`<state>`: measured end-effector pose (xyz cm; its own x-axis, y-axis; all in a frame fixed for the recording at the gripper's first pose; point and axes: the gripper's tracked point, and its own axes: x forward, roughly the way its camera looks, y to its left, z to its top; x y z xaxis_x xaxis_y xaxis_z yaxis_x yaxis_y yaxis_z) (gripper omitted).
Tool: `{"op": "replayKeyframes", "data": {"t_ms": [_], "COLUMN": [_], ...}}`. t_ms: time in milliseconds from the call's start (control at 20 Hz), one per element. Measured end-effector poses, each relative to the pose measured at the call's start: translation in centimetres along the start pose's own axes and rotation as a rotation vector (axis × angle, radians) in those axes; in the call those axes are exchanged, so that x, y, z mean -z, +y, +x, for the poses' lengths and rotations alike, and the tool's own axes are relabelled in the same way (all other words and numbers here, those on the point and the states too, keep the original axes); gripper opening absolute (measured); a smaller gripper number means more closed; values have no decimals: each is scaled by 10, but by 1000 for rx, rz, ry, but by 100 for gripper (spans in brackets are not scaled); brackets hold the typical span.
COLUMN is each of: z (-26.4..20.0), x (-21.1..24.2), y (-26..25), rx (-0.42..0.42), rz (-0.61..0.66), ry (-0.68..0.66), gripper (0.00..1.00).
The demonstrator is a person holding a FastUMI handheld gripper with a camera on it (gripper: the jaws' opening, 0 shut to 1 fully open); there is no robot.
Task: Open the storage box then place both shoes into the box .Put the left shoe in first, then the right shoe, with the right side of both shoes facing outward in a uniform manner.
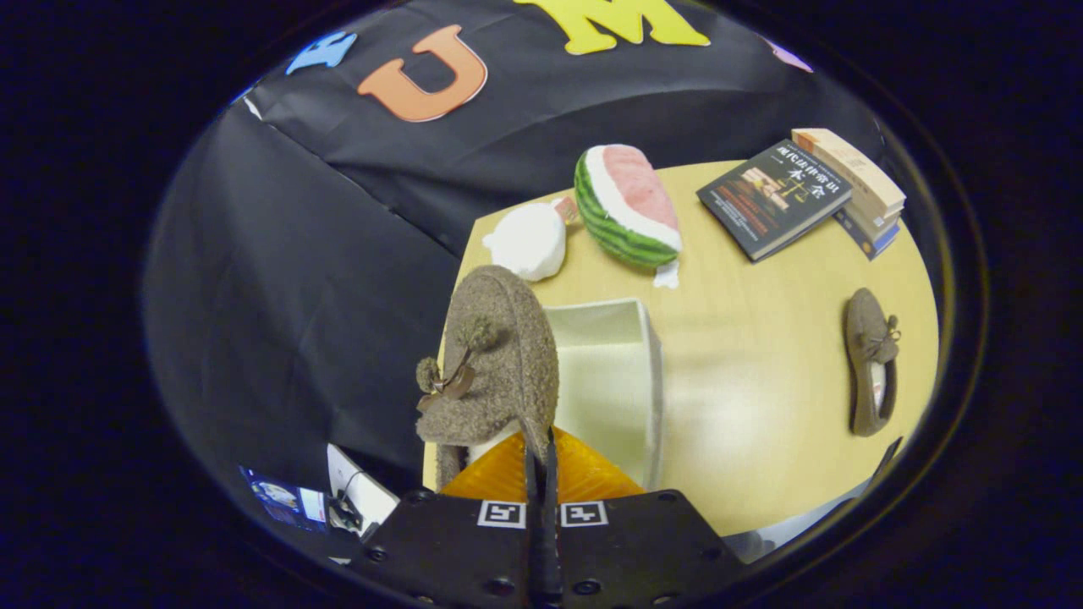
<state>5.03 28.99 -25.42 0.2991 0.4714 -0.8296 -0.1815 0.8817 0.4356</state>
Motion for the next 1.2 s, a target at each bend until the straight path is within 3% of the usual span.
{"op": "replayKeyframes", "data": {"t_ms": [350,550,700,1150,1200], "z": [72,113,144,175,172], "x": [24,42,51,68,69], "y": [-14,-26,-31,-37,-36], "rx": [148,227,251,316,317], "rz": [19,94,88,18,14], "ry": [51,102,149,213,217], "gripper": [0,1,1,2,7]}}
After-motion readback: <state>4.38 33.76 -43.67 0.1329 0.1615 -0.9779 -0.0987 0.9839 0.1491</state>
